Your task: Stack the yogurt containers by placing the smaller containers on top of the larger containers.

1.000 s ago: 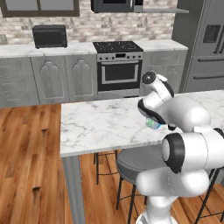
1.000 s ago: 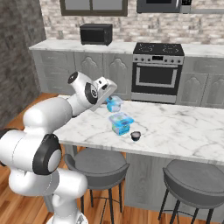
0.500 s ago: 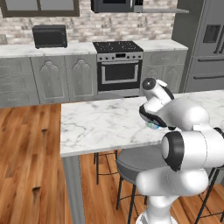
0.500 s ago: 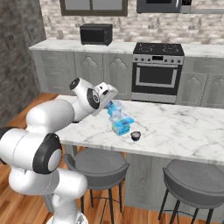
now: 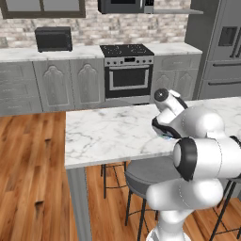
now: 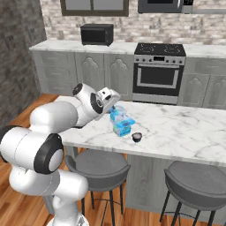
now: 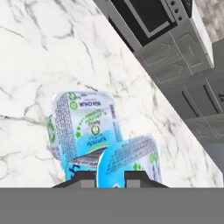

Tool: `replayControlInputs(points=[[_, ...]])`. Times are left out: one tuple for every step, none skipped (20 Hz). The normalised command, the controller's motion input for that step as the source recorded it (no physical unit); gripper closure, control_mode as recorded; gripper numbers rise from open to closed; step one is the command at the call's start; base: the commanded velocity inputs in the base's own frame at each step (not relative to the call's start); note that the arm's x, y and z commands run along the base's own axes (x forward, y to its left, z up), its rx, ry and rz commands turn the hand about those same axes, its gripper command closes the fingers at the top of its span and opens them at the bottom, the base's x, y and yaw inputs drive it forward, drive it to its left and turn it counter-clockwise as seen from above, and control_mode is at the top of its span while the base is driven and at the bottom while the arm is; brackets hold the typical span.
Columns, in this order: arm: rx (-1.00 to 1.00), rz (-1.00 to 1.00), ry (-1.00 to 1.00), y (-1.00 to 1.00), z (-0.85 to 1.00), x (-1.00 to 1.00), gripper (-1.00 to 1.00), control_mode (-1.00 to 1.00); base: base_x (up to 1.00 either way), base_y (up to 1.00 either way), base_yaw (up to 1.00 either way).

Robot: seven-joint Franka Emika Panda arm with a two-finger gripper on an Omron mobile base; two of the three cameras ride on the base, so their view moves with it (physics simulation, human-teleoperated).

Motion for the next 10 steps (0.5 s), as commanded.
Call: replayControlInputs(points=[[0.0,0.0,0.0,-0.06,-0.16,0.06,1.0,-1.0,0.0,0.0,0.0],[0.0,0.0,0.0,-0.05,-0.14,0.06,1.0,-1.0,0.0,0.0,0.0],[0.0,0.0,0.0,-0.06,-0.13,0.08,1.0,-1.0,0.0,0.0,0.0],[0.0,0.0,0.0,-0.06,-0.11,0.11,1.0,-1.0,0.0,0.0,0.0],[0.0,0.0,0.0,-0.04,-0.11,0.13,1.0,-1.0,0.0,0.0,0.0],[0.0,0.0,0.0,-0.02,-0.09,0.14,1.0,-1.0,0.0,0.0,0.0],[0.0,0.0,0.0,0.0,-0.1,0.15,1.0,-1.0,0.0,0.0,0.0],[0.0,0.0,0.0,0.0,-0.12,0.16,1.0,-1.0,0.0,0.0,0.0],[0.0,0.0,0.0,0.0,-0.12,0.15,1.0,-1.0,0.0,0.0,0.0],[0.0,0.0,0.0,0.0,-0.12,0.17,1.0,-1.0,0.0,0.0,0.0]])
